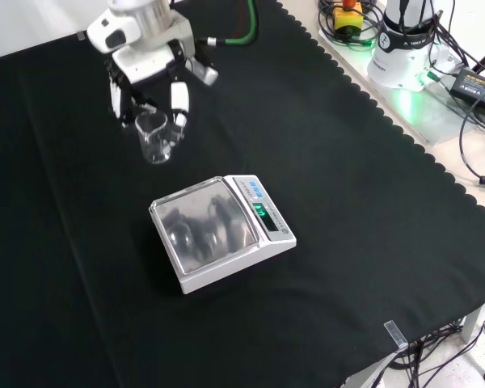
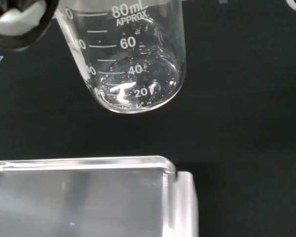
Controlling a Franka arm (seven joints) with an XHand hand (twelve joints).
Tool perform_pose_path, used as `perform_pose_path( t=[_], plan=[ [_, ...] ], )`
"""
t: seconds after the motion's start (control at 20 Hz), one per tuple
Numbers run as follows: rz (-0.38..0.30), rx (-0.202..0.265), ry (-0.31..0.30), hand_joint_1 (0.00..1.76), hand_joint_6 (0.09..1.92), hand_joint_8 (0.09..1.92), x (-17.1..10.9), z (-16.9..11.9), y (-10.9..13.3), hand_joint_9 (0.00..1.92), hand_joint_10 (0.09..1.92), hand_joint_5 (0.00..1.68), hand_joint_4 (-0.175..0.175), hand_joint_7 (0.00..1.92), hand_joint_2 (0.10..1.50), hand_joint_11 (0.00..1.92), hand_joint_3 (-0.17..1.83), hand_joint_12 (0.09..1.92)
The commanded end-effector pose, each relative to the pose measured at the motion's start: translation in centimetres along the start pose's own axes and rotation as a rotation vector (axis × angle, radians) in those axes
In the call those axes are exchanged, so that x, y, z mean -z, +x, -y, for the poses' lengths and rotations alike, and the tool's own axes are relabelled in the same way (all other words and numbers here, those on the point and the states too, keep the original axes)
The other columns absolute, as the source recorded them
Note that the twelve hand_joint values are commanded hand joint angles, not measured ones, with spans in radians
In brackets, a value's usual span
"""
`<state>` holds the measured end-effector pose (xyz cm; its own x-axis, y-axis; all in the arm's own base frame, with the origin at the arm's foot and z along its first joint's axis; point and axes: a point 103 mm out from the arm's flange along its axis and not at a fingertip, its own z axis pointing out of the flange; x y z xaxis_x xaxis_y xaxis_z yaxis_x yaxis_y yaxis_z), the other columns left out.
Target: Put the beaker on the electronic balance.
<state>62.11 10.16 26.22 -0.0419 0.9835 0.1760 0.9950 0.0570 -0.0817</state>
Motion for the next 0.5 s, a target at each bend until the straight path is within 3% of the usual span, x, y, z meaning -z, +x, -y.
perform_pose_path(
  t=[0.05,0.5],
  plan=[
    [0.03,0.04,0.048,1.18,0.97,0.51,-2.6,-0.4,4.9,1.81,0.41,1.19,-0.175,1.7,0.55,1.6,0.97,0.71],
    [0.008,0.034,0.093,1.18,0.97,0.51,-5.1,1.1,4.0,1.81,0.42,1.19,-0.175,1.7,0.54,1.59,0.97,0.72]
  ],
)
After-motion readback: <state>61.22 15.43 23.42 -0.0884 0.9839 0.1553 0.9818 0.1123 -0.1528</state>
